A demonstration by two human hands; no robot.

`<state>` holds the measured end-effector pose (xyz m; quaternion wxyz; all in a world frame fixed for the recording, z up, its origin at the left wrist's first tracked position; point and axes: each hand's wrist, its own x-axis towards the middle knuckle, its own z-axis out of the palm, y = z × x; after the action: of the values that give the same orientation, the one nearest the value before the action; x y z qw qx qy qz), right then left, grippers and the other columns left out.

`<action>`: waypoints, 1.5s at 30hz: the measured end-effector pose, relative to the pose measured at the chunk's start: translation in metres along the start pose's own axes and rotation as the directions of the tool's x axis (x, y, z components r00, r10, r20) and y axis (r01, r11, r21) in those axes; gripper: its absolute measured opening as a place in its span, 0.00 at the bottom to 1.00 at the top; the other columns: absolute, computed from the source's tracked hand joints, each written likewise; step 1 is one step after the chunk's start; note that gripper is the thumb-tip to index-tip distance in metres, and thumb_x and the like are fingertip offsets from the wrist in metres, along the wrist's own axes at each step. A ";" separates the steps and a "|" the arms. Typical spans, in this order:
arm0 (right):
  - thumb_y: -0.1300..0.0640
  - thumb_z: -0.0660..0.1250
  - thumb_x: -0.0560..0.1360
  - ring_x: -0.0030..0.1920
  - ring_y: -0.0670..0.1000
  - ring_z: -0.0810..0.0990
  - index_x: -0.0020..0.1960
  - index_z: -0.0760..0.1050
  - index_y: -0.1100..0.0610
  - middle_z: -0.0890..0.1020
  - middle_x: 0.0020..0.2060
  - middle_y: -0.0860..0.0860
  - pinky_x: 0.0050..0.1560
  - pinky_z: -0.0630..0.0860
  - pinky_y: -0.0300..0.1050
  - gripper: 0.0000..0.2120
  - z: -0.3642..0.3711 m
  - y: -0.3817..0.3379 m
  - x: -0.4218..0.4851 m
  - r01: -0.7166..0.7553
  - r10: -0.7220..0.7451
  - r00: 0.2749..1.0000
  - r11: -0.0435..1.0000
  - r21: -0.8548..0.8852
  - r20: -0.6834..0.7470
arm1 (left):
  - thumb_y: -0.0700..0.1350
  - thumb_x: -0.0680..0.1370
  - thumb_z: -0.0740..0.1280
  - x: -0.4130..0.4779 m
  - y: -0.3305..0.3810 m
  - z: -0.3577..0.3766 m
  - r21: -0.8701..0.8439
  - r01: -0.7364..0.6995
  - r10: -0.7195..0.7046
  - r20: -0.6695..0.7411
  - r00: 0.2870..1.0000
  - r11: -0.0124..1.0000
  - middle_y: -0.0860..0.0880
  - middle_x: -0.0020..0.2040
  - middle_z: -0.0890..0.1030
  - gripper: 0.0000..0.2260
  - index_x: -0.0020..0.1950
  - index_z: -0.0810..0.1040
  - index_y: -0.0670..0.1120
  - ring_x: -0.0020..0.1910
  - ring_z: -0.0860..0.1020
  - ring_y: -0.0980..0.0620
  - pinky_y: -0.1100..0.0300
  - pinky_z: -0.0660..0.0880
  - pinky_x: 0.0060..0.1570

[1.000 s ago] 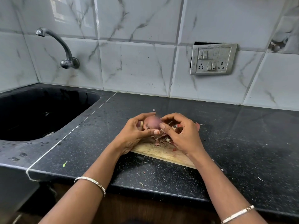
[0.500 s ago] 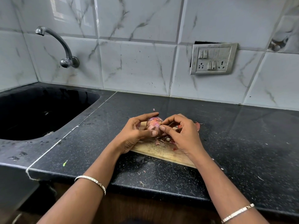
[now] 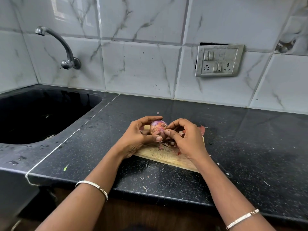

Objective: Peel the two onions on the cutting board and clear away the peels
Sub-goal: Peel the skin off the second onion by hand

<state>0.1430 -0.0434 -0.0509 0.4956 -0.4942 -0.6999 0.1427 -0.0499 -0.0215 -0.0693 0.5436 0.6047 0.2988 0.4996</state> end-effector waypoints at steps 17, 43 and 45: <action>0.61 0.73 0.75 0.42 0.42 0.76 0.44 0.78 0.51 0.80 0.42 0.43 0.42 0.70 0.37 0.06 0.003 0.002 -0.001 0.032 -0.028 0.996 0.998 -0.046 0.081 | 0.31 0.64 0.80 0.000 0.000 0.000 0.047 0.004 -0.003 -0.018 1.000 0.999 0.40 0.60 0.83 0.31 0.64 0.80 0.47 0.53 0.85 0.37 0.43 0.83 0.53; 0.56 0.75 0.74 0.50 0.43 0.79 0.54 0.78 0.50 0.80 0.49 0.43 0.49 0.72 0.31 0.10 -0.005 -0.004 0.000 0.131 -0.131 0.991 0.991 0.022 0.029 | 0.37 0.68 0.79 0.001 0.002 0.001 -0.054 0.062 -0.064 -0.046 0.997 0.997 0.38 0.57 0.85 0.26 0.66 0.79 0.43 0.54 0.85 0.39 0.47 0.83 0.55; 0.57 0.76 0.74 0.50 0.43 0.79 0.51 0.80 0.50 0.80 0.47 0.43 0.49 0.69 0.28 0.08 -0.005 -0.004 0.000 0.143 -0.142 0.990 0.990 -0.008 0.023 | 0.36 0.68 0.80 0.000 0.002 0.001 -0.034 0.067 -0.068 -0.029 0.997 0.997 0.37 0.56 0.85 0.27 0.66 0.79 0.43 0.53 0.85 0.39 0.48 0.83 0.55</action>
<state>0.1447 -0.0465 -0.0453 0.4942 -0.4437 -0.7396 0.1089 -0.0493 -0.0220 -0.0669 0.5656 0.5774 0.3190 0.4949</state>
